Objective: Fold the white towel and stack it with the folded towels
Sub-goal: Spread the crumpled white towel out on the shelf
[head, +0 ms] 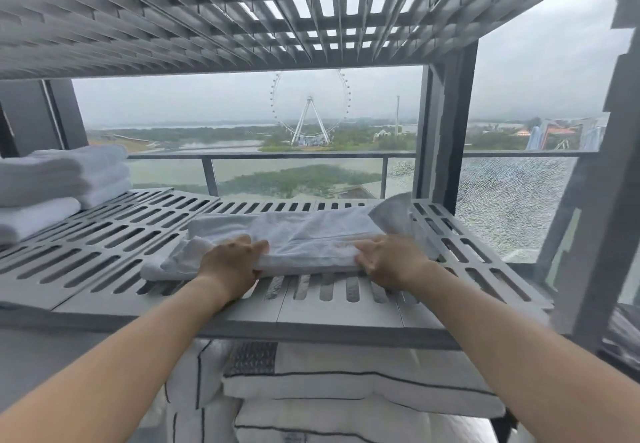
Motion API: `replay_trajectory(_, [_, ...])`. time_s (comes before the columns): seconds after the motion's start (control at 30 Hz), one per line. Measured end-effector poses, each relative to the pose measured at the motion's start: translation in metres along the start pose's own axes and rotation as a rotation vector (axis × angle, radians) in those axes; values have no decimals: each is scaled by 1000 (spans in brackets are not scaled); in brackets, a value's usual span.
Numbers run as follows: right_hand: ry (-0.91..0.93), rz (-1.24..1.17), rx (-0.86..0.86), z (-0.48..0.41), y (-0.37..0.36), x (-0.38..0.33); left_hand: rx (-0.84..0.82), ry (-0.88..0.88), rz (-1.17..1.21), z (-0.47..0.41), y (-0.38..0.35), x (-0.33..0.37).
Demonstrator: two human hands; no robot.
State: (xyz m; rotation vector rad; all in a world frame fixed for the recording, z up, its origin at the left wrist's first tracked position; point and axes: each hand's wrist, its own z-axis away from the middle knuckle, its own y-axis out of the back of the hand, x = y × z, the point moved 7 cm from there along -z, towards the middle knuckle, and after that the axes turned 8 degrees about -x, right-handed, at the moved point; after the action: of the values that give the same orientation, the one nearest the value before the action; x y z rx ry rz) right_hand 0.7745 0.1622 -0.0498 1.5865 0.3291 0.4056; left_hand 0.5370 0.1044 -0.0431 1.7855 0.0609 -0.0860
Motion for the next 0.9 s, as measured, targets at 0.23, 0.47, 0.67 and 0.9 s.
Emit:
replay_trajectory(0.23, [152, -147, 3, 19, 5, -9, 71, -7, 121, 5, 13, 2])
replay_trajectory(0.47, [205, -83, 108, 13, 17, -11, 214, 0, 139, 2, 24, 2])
replay_trajectory(0.67, [264, -253, 172, -7, 24, -12, 267, 14, 28, -15, 34, 2])
replay_trajectory(0.9, [224, -441, 151, -46, 34, -4, 378, 17, -40, -56, 53, -12])
